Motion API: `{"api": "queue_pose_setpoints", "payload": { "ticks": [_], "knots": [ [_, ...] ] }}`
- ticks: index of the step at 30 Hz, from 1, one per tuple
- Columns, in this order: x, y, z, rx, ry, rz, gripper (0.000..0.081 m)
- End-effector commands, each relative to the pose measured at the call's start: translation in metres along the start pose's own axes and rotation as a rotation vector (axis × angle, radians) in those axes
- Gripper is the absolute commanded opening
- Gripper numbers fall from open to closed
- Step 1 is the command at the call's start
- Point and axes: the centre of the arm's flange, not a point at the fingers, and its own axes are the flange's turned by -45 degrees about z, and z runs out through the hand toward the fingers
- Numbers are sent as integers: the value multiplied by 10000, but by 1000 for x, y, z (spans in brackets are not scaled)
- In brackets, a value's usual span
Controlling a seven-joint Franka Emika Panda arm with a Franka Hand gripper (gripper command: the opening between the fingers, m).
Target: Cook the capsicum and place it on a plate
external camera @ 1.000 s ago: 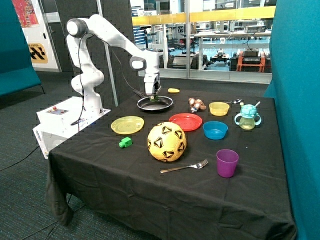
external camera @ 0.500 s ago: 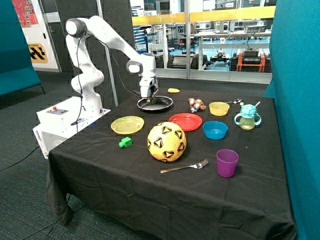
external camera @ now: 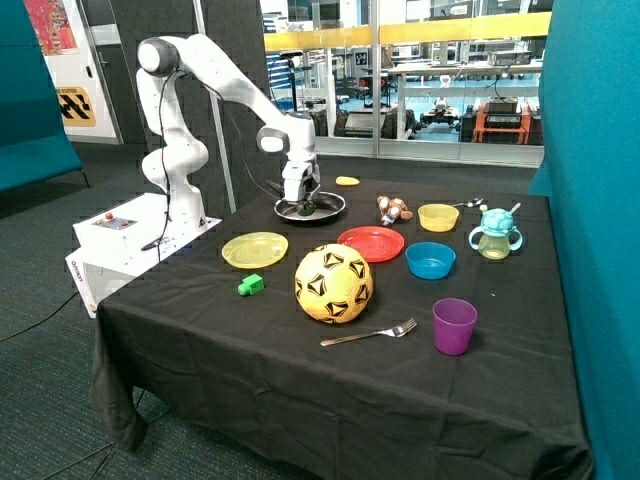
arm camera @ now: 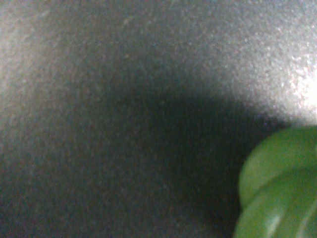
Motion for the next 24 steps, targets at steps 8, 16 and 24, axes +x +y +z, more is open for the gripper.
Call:
{"api": "queue_pose_setpoints", "payload": {
  "ticks": [8, 16, 24],
  "knots": [
    [-4, 0, -1, -65, -24, -48, 734],
    [-9, -1, -5, -65, -24, -90, 753],
    [-9, 0, -21, -65, -24, -237, 756]
  ]
}}
